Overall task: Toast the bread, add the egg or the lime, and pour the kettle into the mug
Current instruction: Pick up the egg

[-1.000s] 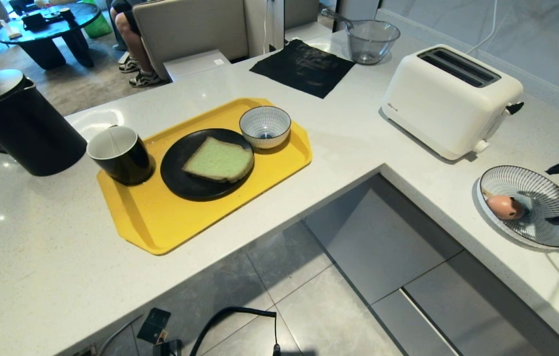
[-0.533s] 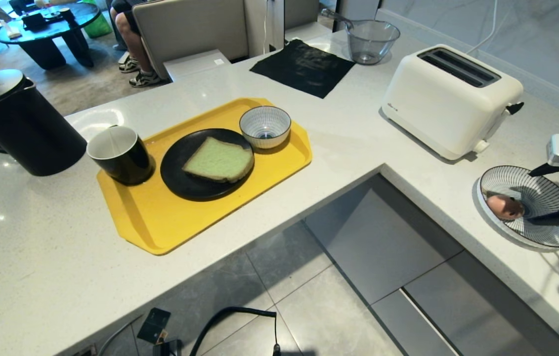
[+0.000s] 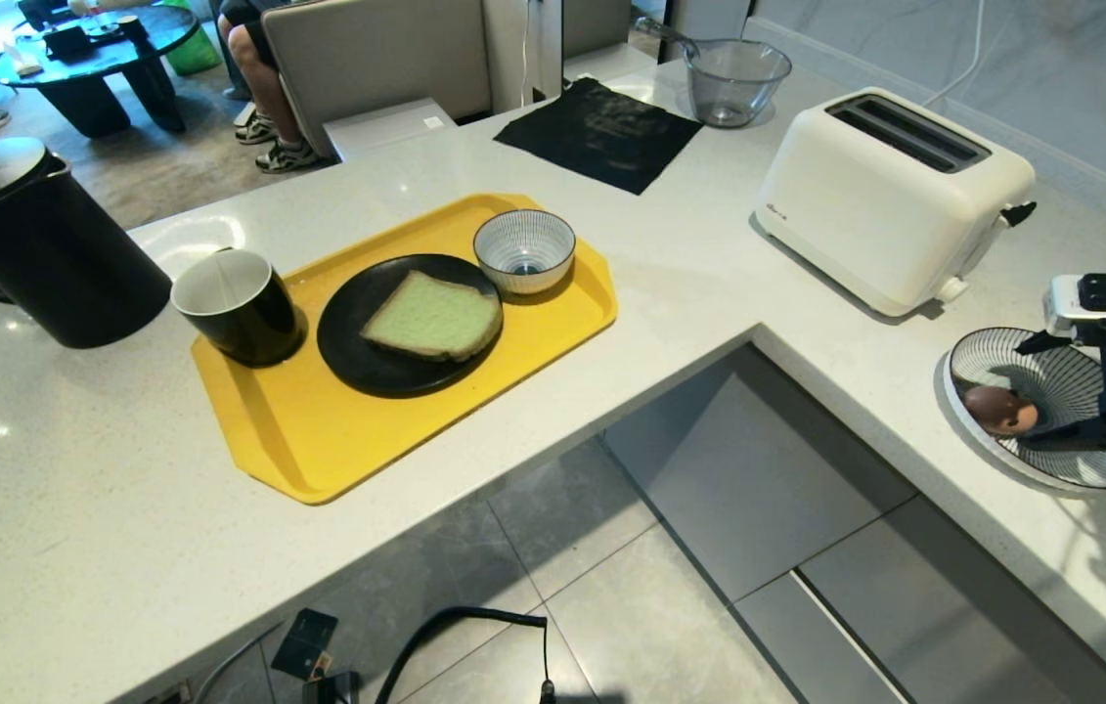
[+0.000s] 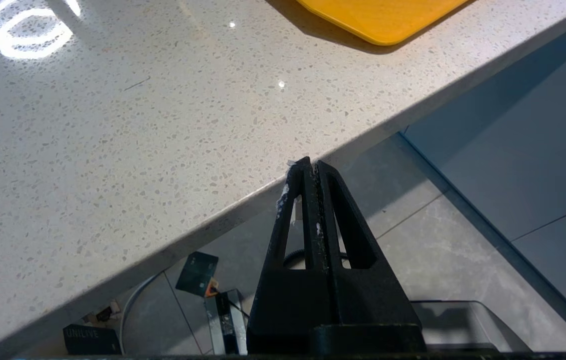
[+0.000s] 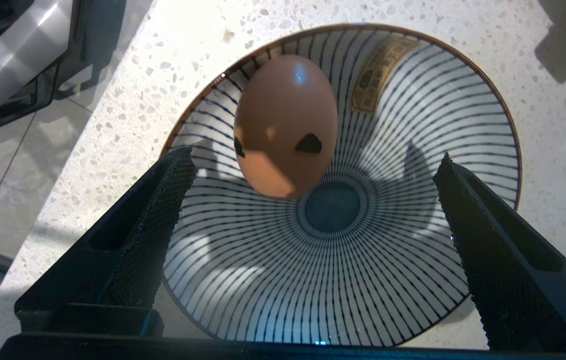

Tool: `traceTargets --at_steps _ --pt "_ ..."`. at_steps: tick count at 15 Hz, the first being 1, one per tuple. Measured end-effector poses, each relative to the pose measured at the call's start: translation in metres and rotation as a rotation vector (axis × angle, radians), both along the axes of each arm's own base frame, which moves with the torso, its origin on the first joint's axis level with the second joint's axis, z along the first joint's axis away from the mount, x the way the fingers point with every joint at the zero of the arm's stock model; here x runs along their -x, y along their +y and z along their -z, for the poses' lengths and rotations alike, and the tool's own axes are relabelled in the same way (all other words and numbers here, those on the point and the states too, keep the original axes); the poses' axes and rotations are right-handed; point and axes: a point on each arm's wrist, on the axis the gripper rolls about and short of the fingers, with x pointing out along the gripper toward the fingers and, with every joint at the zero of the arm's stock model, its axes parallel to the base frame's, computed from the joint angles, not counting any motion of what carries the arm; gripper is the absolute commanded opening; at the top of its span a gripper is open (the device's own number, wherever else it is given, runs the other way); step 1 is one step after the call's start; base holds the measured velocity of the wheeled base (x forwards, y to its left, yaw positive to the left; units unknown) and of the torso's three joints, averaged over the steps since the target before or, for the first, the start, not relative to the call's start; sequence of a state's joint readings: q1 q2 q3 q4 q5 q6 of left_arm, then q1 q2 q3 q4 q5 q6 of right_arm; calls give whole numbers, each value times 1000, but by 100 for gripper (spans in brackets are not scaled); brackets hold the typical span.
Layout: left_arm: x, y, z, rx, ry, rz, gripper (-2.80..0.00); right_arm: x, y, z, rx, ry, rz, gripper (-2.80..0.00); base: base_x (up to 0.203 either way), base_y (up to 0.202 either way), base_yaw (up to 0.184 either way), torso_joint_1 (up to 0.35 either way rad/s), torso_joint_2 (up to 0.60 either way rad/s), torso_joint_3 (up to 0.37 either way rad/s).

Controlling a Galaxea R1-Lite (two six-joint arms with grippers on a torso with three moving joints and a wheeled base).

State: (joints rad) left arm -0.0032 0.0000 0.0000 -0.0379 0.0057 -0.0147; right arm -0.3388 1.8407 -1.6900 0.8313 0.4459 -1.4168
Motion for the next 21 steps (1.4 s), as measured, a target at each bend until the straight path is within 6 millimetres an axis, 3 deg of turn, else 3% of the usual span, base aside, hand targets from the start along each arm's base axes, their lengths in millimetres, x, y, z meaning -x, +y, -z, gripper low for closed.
traceTargets --at_steps 21 --pt "0 0 0 0 0 0 -280 -24 -4 11 2 13 -6 0 0 0 0 0 0 0"
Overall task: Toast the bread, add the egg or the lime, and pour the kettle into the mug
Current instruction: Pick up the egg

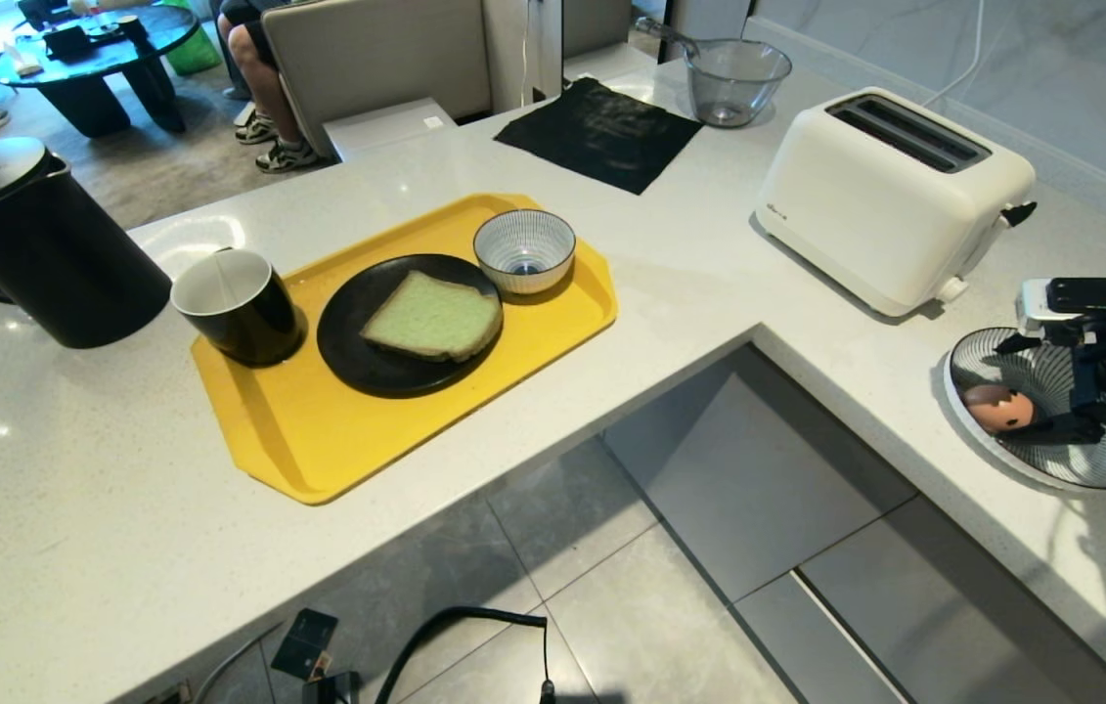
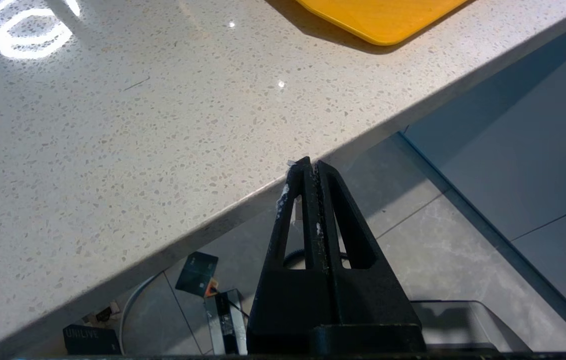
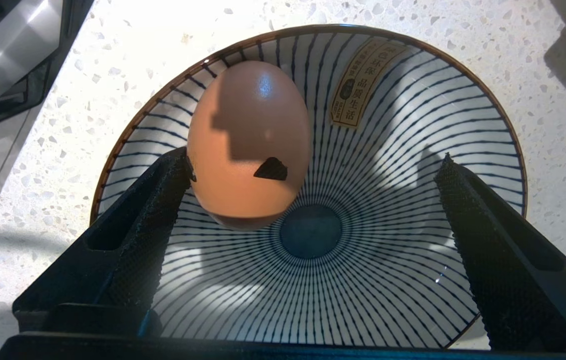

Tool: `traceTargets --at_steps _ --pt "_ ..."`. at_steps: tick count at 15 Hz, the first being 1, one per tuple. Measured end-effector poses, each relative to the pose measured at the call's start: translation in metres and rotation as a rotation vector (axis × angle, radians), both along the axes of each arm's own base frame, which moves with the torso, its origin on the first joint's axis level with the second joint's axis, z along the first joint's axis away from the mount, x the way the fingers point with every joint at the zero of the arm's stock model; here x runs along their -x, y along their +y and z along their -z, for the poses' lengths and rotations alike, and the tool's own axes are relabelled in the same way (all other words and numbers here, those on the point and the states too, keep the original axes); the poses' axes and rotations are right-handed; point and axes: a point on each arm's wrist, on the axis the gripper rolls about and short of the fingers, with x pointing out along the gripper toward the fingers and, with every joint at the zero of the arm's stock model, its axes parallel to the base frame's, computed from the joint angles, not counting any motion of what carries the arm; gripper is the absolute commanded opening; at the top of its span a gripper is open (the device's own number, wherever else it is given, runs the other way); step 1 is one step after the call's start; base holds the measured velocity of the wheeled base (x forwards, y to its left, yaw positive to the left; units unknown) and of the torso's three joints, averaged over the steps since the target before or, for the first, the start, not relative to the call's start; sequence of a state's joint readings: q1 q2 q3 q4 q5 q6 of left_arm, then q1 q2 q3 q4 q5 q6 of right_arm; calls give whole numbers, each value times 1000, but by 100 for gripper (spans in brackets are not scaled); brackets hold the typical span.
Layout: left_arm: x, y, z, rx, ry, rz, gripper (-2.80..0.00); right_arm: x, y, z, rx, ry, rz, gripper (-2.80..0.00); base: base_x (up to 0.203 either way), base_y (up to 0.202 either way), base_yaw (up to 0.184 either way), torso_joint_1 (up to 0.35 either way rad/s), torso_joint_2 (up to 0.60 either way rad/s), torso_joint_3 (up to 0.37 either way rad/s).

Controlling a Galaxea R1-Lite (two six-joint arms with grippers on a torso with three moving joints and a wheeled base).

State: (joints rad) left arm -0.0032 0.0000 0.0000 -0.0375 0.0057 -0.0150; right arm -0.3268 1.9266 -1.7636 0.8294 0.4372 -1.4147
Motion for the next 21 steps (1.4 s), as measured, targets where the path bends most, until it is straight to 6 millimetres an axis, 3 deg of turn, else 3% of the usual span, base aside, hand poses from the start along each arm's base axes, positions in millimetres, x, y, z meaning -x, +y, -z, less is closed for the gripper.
traceTargets --at_steps 21 --pt "0 0 0 0 0 0 -280 -3 4 5 -4 16 -15 0 0 0 0 0 0 0"
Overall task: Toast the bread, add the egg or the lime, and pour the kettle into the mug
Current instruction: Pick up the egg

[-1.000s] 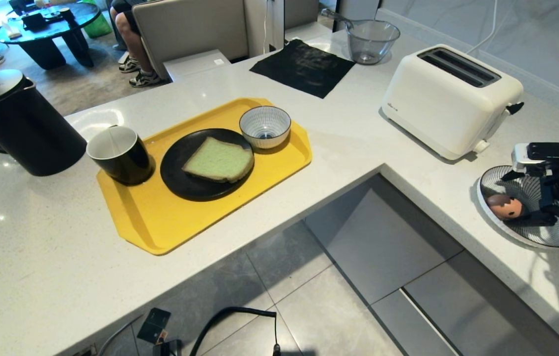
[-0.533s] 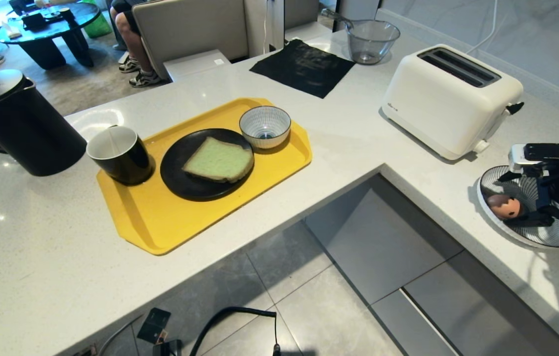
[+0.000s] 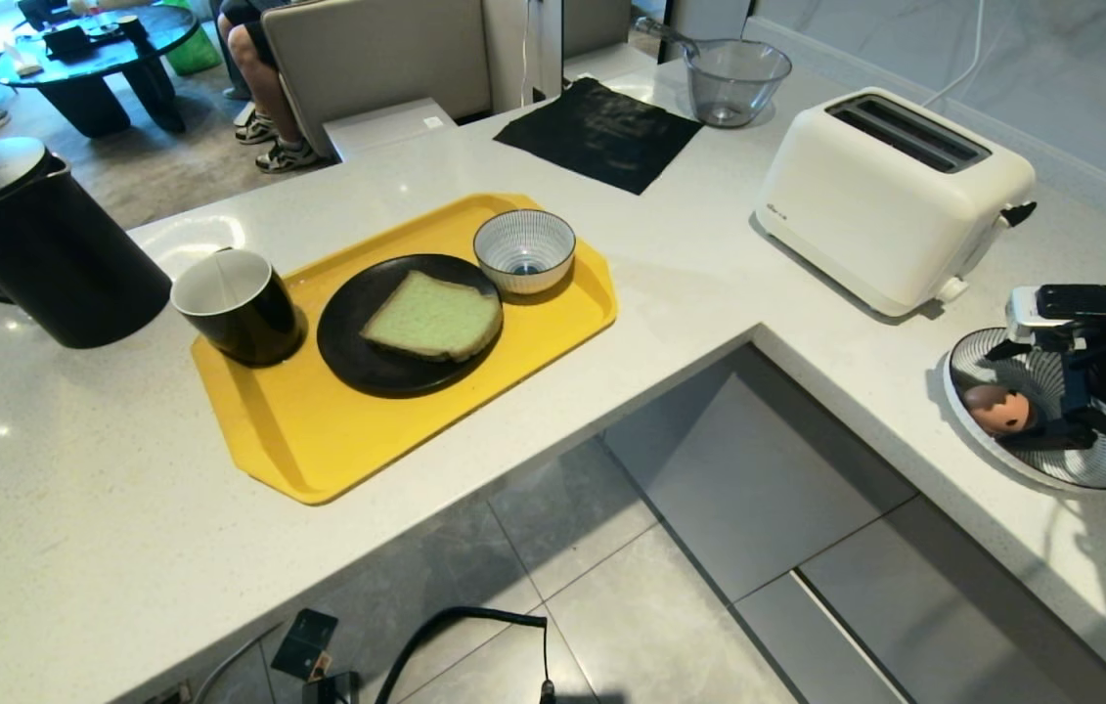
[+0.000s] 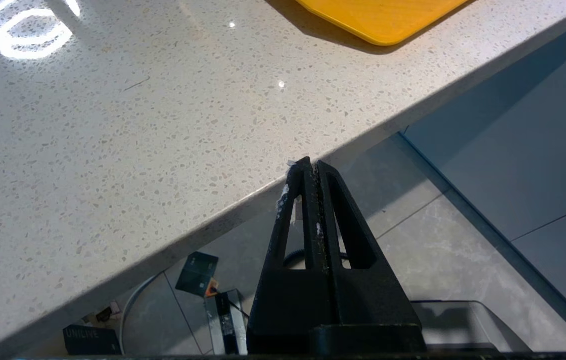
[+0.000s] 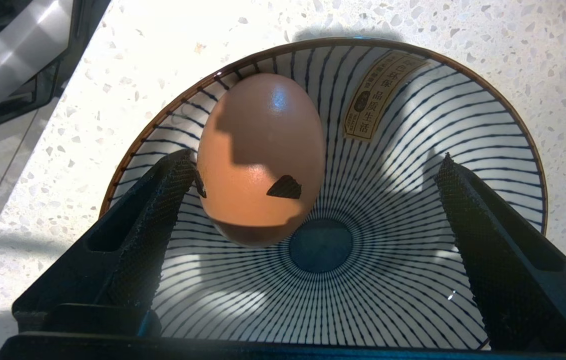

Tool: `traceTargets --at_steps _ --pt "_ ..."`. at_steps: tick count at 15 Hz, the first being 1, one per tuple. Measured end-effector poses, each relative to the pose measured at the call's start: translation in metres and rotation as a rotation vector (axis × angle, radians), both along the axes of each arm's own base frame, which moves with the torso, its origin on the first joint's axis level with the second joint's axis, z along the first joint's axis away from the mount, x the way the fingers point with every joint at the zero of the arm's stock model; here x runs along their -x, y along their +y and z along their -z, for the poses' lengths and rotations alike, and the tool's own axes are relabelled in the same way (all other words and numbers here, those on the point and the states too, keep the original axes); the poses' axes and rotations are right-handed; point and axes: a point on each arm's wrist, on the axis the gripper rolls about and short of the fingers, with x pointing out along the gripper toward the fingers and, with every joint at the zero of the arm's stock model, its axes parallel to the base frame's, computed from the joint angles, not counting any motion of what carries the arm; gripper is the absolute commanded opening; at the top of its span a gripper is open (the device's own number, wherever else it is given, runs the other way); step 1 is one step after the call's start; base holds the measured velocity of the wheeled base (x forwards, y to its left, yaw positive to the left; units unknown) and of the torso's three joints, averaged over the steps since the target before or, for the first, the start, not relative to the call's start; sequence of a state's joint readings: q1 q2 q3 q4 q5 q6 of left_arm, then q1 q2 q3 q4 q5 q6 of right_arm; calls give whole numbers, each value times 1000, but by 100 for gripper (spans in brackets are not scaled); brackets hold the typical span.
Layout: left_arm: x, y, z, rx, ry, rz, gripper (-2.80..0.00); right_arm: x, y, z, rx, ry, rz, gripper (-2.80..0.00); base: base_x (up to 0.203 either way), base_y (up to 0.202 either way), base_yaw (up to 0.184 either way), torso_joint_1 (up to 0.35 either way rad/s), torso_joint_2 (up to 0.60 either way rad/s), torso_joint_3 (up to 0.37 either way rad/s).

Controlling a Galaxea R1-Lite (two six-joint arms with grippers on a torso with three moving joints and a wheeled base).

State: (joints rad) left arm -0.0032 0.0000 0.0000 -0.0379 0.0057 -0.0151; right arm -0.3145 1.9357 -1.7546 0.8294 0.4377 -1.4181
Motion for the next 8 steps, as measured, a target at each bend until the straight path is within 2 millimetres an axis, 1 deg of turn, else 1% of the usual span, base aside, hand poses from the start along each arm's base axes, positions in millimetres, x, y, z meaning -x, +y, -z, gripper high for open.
traceTargets --at_steps 8 --pt "0 0 0 0 0 0 -280 1 1 1 -3 1 -11 0 0 0 0 0 0 0"
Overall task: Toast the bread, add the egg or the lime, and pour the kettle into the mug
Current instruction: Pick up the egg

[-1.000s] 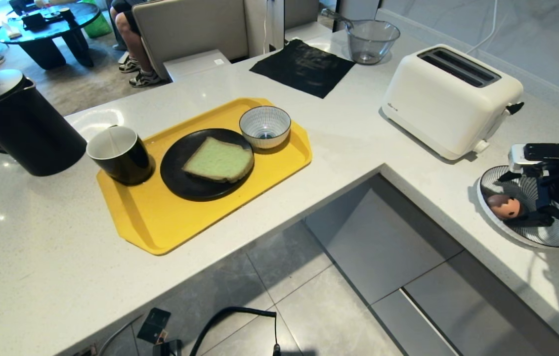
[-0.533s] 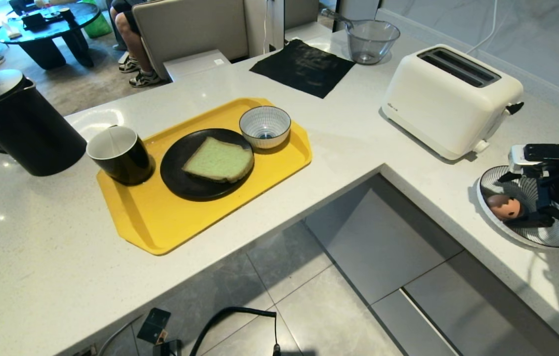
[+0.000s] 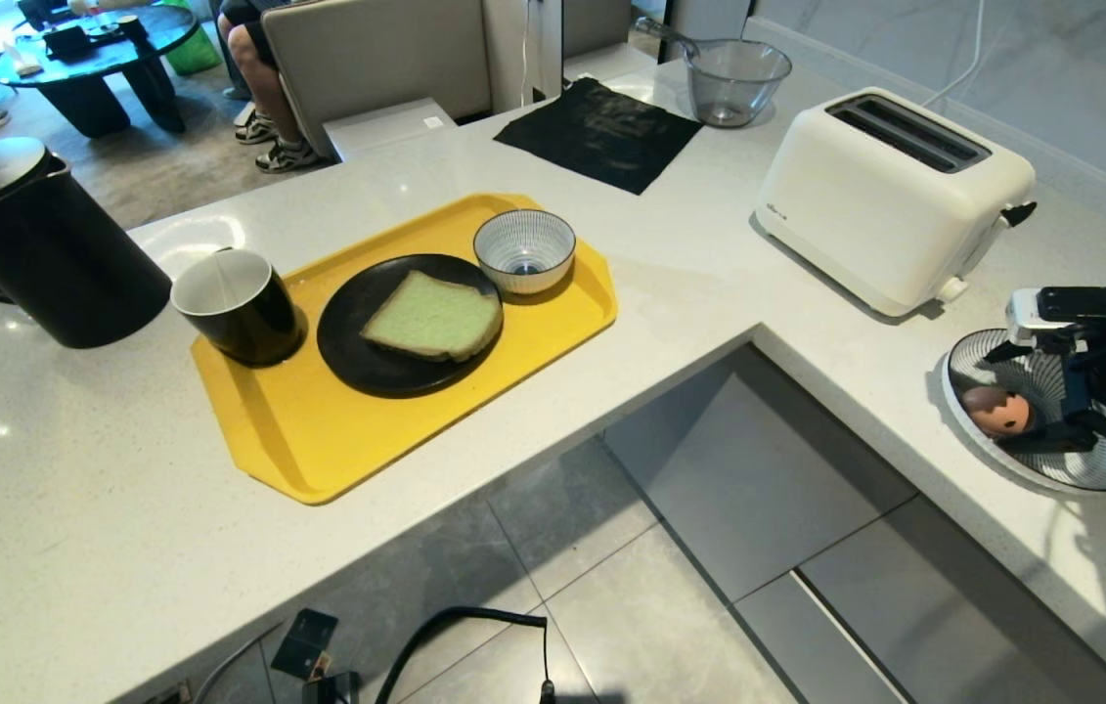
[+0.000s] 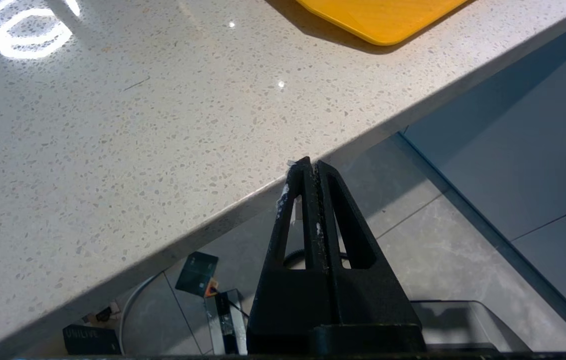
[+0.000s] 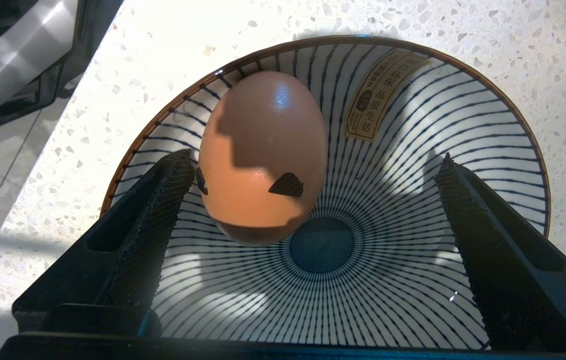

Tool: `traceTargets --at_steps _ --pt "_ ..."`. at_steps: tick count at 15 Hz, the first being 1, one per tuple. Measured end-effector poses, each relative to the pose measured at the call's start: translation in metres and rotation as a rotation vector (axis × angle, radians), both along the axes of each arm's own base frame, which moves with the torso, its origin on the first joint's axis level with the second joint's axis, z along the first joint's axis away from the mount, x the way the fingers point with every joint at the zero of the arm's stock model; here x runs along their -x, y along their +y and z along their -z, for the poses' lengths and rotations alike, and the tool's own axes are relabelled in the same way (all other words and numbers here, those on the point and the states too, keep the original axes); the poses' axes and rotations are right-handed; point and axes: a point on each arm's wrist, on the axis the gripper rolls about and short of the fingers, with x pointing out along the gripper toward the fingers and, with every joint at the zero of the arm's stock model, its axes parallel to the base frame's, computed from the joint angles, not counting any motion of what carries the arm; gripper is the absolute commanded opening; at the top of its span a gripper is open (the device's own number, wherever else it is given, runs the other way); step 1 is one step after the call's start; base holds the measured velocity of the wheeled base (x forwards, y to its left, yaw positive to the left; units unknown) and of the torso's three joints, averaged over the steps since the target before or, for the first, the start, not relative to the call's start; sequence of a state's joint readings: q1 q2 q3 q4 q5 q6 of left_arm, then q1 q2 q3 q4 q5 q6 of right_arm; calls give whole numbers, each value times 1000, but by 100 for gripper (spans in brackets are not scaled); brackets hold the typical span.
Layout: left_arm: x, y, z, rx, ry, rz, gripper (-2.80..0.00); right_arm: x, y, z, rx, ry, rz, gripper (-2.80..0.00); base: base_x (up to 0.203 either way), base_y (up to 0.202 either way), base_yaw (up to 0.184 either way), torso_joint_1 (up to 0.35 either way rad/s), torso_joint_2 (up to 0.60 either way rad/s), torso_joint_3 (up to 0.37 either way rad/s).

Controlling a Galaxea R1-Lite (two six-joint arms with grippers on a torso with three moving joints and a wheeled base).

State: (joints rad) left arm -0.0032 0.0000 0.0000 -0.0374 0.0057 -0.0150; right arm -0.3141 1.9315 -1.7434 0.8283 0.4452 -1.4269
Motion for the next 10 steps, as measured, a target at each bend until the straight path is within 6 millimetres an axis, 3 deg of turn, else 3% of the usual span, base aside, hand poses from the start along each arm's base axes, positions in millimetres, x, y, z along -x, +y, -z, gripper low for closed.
traceTargets --at_steps 10 --pt "0 0 0 0 0 0 -280 -2 -1 -11 53 -53 -32 0 0 0 0 0 0 0"
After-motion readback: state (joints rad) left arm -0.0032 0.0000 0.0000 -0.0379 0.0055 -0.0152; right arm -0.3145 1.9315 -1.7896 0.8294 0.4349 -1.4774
